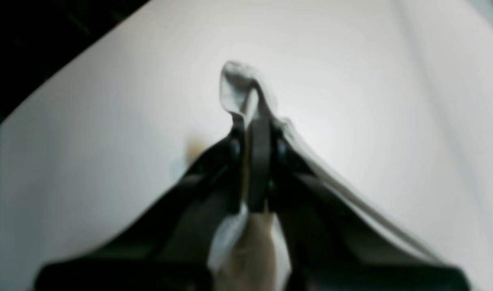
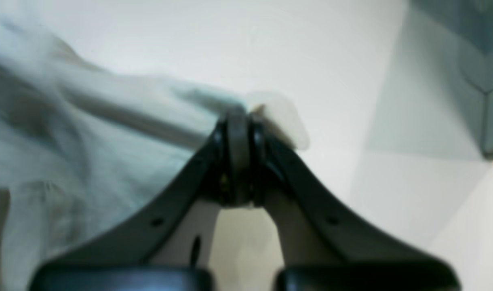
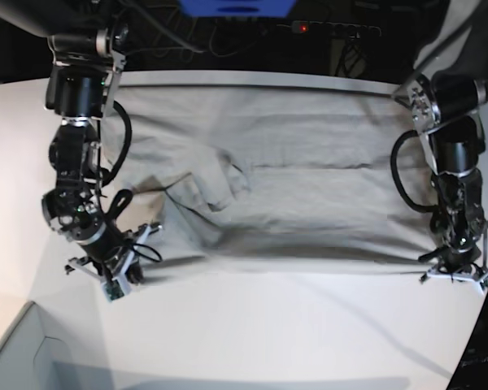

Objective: Layout the t-shirt on the table in an organized manner, then fold the t-shirt properly
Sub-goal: 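Grasp the folded edge with both grippers and lift it, then fold the held edge over toward the collar edge with both grippers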

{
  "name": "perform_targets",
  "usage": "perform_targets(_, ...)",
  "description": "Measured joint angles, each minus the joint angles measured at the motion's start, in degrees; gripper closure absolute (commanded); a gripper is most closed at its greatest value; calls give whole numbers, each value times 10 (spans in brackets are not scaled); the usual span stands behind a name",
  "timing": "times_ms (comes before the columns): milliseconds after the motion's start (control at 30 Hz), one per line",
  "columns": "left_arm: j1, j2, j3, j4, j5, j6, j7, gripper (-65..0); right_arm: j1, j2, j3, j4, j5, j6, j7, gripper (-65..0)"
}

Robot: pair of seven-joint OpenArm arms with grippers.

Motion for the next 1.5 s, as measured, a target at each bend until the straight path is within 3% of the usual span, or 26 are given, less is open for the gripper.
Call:
perform_targets(100,6,0,0,21,0,0,1,-2,-2,-12,-2,36,0,0,0,0)
perform_targets(133,6,0,0,26,0,1,2,-2,-5,-15,-3,49,178,-351,149,0)
perform_targets(167,8,0,-1,27,0,2,0,-2,-10,-18,-2,63,1,0,4,0)
perform_targets(267,21,4,-2,29,0,2,-3,-2,-35,-22,-6,103,0,1,1,0)
perform_targets(500,53,8,-2,32,0,2,-2,-2,-125,-54,-7,205,0,41,3,0)
perform_targets(967,203,23,-4,263,0,4,-4,-2,-323,-83,-7,358,7,43,7,0)
perform_targets(1133,273,49,-15,326,-3,-3,0,-2,-367,-60,14,355,80,45,13,0)
perform_targets(1400,331,75,-52,372,0,2,-1,-2,-400,-41,16,308,91,45,11,0)
perform_targets(1500,340,75,-52,377,0,2,-2,-2,-419,-43,16,306,91,45,40,0)
